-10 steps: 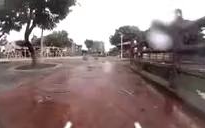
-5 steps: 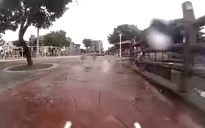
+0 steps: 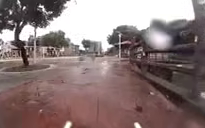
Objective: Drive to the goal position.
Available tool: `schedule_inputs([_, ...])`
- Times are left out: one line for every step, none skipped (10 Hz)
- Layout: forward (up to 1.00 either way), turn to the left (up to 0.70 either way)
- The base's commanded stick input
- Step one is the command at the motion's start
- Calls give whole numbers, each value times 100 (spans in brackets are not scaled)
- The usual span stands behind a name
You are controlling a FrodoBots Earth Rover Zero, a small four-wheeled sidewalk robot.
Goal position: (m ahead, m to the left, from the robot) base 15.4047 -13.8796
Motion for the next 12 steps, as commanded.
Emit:
schedule_inputs([50,0])
schedule_inputs([50,0])
schedule_inputs([50,0])
schedule_inputs([50,0])
schedule_inputs([50,0])
schedule_inputs([50,12])
schedule_inputs([50,36])
schedule_inputs([50,50])
schedule_inputs([50,50])
schedule_inputs([50,42])
schedule_inputs([50,3])
schedule_inputs([50,0])
